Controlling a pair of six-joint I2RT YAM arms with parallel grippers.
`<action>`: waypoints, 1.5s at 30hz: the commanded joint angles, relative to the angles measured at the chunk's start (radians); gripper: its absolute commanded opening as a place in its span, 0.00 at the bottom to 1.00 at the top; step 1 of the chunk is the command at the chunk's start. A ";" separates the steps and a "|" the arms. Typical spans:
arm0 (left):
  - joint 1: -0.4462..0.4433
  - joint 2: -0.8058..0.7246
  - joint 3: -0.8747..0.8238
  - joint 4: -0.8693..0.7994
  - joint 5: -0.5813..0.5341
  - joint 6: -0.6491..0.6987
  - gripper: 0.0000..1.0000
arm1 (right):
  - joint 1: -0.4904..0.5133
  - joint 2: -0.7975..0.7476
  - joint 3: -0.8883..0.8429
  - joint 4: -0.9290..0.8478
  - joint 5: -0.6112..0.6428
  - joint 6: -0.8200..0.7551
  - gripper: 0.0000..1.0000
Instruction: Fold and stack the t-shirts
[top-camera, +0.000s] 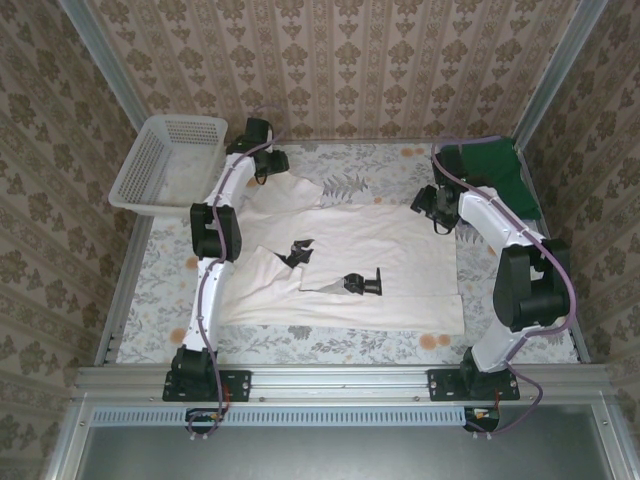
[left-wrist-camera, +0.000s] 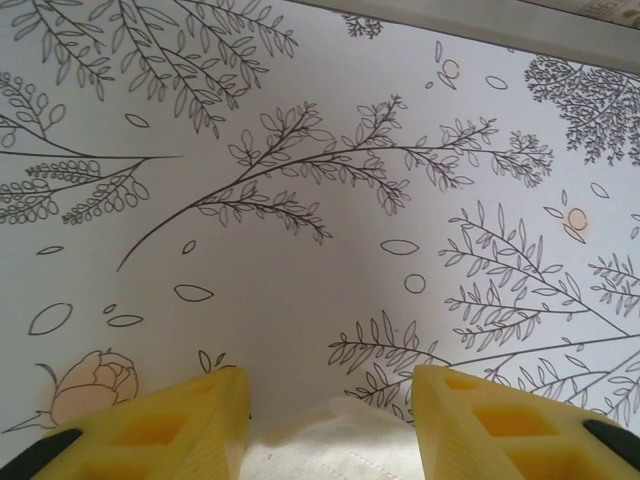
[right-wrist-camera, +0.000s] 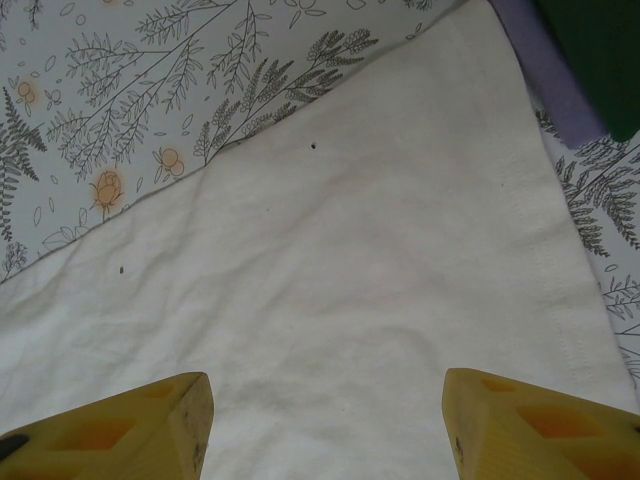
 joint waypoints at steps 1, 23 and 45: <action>-0.006 0.020 0.009 -0.019 -0.008 0.025 0.42 | -0.005 0.015 -0.003 0.010 -0.017 0.011 0.64; -0.014 0.000 0.009 0.027 -0.031 0.005 0.00 | -0.157 0.209 0.155 -0.046 -0.009 0.002 0.48; -0.037 -0.147 -0.188 0.100 -0.058 0.073 0.00 | -0.206 0.632 0.610 -0.195 0.065 -0.009 0.26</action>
